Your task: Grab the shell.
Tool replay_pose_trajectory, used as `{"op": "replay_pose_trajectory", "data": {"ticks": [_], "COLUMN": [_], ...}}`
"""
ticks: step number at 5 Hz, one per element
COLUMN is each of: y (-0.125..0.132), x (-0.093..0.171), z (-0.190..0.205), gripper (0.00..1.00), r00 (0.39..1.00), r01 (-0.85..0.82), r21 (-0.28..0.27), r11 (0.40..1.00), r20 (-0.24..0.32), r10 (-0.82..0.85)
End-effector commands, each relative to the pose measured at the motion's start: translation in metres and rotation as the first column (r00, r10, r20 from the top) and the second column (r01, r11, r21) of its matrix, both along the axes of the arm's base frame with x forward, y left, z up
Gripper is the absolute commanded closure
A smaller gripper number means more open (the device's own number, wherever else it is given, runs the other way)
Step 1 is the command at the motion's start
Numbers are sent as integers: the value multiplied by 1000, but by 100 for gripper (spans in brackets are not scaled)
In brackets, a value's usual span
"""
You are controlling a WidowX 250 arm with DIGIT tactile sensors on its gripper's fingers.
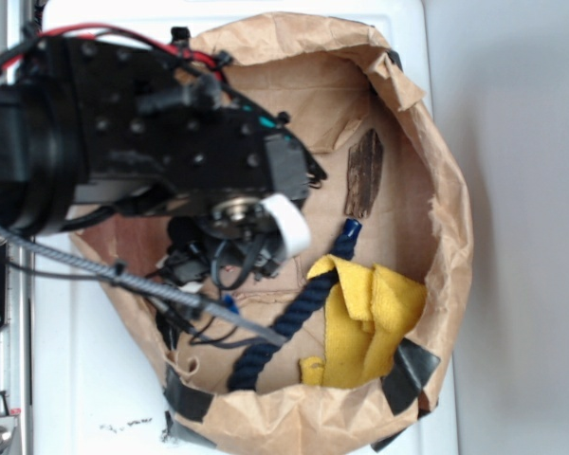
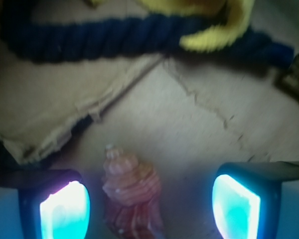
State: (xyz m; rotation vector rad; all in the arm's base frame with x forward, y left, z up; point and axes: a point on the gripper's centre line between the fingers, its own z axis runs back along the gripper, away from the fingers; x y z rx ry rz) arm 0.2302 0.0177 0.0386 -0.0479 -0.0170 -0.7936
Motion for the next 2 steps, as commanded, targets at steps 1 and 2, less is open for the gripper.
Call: {"op": "replay_pose_trajectory", "data": {"ticks": [1,2], "y": [-7,-11], "x": [-4,-4], "z": [-15,-29], "gripper": [0,0], "r00": [1000,999], "r01": [2,-20], "r21": [48,60], "r11": [999,998], "r20": [26,39], "r10": [-4,17]}}
